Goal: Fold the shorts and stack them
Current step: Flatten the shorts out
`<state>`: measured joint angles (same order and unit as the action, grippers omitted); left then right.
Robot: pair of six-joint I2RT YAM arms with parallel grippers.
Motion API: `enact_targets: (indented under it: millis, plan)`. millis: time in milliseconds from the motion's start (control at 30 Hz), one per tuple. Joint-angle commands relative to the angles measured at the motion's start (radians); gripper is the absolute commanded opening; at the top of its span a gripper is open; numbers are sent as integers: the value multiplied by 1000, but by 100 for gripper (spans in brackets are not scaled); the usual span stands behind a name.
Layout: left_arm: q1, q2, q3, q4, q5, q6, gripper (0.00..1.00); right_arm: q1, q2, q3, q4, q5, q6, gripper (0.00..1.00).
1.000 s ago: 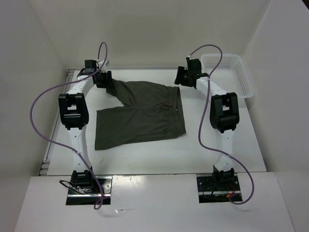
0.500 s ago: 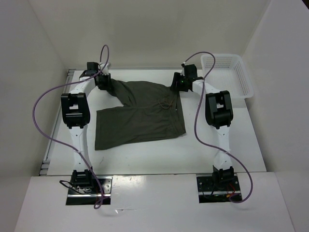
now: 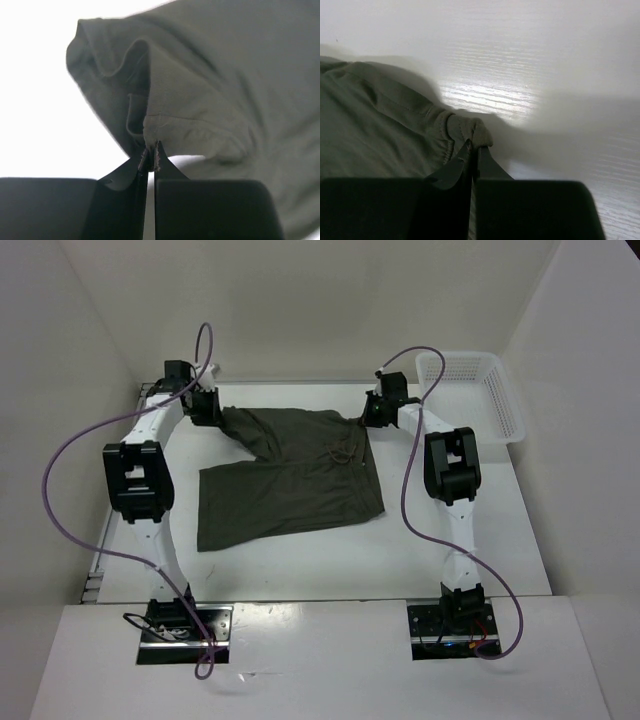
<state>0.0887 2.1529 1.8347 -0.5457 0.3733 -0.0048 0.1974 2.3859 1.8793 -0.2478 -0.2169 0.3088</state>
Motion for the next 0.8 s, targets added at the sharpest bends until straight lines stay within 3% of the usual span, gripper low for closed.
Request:
enact_targets:
  millis: [0, 167, 367, 600, 733, 767]
  plan:
    - [6, -183, -132, -115, -42, 5, 5, -13, -93, 9, -30, 34, -25, 0]
    - [17, -237, -330, -200, -119, 5, 6, -13, -112, -23, -30, 34, -34, 0]
    - [51, -237, -479, -295, -80, 5, 20, -3, -122, -34, -30, 25, -43, 0]
    - [65, -271, -456, -519, 65, 5, 31, -3, -140, -52, -30, 25, -53, 0]
    - [88, -237, -353, -494, 127, 5, 38, -3, -140, -71, -30, 5, -62, 0]
    - [98, -205, -269, -462, 145, 5, 40, 7, -140, -71, -30, -4, -62, 0]
